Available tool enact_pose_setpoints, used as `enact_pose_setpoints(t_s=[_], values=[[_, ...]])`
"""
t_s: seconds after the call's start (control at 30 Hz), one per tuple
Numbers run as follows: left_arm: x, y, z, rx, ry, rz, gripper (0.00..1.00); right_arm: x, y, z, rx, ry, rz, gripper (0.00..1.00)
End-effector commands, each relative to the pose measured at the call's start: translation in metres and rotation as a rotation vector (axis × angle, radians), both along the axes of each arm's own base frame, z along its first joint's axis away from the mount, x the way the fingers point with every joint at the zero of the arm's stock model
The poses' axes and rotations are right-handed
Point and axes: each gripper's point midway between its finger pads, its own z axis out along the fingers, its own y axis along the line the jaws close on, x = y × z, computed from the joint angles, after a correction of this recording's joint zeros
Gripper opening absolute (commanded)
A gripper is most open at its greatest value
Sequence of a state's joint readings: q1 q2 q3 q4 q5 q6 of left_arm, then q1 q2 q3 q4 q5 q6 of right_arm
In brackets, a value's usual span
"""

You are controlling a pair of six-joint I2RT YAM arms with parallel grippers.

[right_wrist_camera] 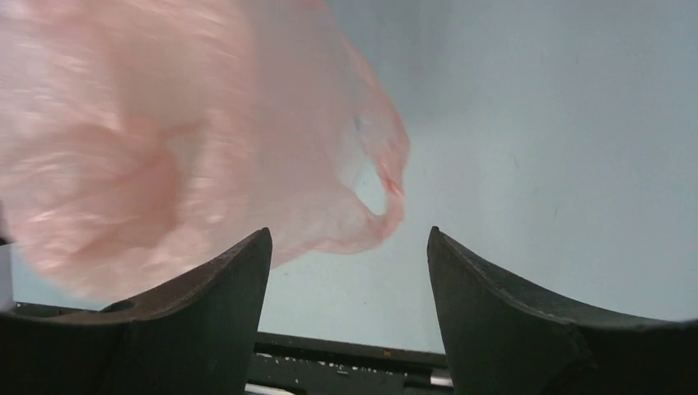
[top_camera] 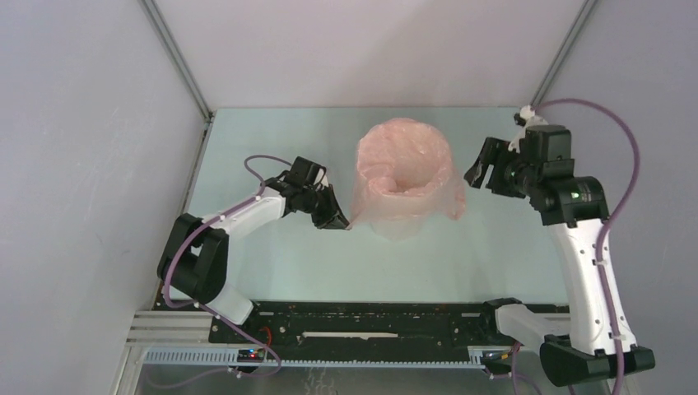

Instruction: Put the trash bags into the trash bin

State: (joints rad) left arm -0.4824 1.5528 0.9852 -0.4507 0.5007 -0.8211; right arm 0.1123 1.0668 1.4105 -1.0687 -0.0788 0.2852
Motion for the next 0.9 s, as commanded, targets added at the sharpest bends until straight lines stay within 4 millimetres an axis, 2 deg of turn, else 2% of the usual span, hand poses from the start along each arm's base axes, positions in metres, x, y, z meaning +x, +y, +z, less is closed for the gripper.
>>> enact_pose_setpoints(t_s=[0.0, 0.17, 0.23, 0.3, 0.4, 0.6, 0.7, 0.8, 0.87], values=[[0.003, -0.004, 0.013, 0.005, -0.045, -0.063, 0.03, 0.011, 0.025, 0.054, -0.037, -0.138, 0.108, 0.8], [0.004, -0.005, 0.016, 0.001, -0.053, -0.07, 0.04, 0.044, 0.097, 0.074, -0.034, -0.177, 0.308, 0.8], [0.005, -0.007, 0.019, -0.005, -0.057, -0.074, 0.04, 0.058, 0.126, 0.072, -0.026, -0.179, 0.358, 0.78], [0.006, -0.008, 0.022, -0.008, -0.063, -0.074, 0.04, 0.071, 0.148, 0.061, -0.027, -0.163, 0.374, 0.72], [0.005, -0.01, 0.025, -0.009, -0.072, -0.076, 0.04, 0.089, 0.165, 0.03, -0.057, -0.102, 0.319, 0.68], [0.001, -0.014, 0.03, -0.016, -0.082, -0.086, 0.04, 0.11, 0.18, -0.043, -0.033, -0.017, 0.219, 0.64], [-0.001, -0.013, 0.032, -0.012, -0.088, -0.092, 0.04, 0.122, 0.196, -0.065, -0.026, -0.048, 0.234, 0.57], [-0.002, -0.011, 0.031, -0.001, -0.087, -0.091, 0.03, 0.126, 0.211, -0.092, -0.022, -0.015, 0.265, 0.58], [-0.003, -0.009, 0.031, 0.004, -0.089, -0.09, 0.03, 0.123, 0.214, -0.104, -0.023, 0.031, 0.272, 0.61]])
